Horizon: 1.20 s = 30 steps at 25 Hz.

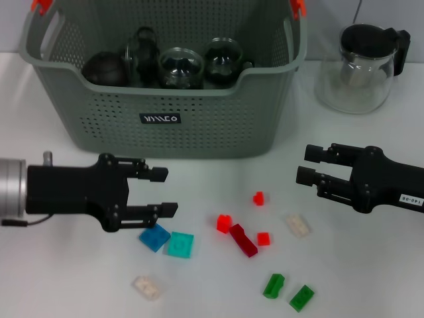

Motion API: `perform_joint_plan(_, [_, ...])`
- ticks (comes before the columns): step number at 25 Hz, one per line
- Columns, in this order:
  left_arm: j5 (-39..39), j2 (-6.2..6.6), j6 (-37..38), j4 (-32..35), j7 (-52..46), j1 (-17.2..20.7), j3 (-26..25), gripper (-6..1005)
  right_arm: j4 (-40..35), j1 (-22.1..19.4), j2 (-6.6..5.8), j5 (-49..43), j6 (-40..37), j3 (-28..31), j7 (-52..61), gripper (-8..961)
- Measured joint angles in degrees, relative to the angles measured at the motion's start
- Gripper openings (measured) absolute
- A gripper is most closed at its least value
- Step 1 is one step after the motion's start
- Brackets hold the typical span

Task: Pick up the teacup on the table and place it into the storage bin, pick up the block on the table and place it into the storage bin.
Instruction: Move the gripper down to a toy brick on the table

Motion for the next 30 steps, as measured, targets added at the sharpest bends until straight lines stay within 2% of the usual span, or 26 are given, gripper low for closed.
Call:
perform_joint_plan(6, [1.1,-0.65,-8.4,-6.5,7.9,2.3,-0.6,602,0.0,0.0,-0.07,0.0,0.0,0.1,0.0,551])
perform_joint_plan(10, [3.0,-0.75,-10.6,-8.5,9.4,2.6,-0.7,598,0.0,0.0,-0.08,0.2,0.0,0.1,0.1,551])
perform_joint_plan(14, [4.1,-0.67,-10.1,-8.9,9.5,3.3,-0.7,594,0.0,0.0,-0.15,0.2,0.2,0.1,0.1,551])
perform_joint_plan(21, [8.1,-0.61,-4.4,-8.5,10.4,4.5,-1.0,587,0.0,0.0,-0.17,0.1,0.3,0.1,0.1,551])
perform_joint_plan(30, [13.9,-0.65,-3.8,-7.9,9.7,5.1,-2.2,578,0.0,0.0,-0.08,0.0,0.3,0.1,0.1,551])
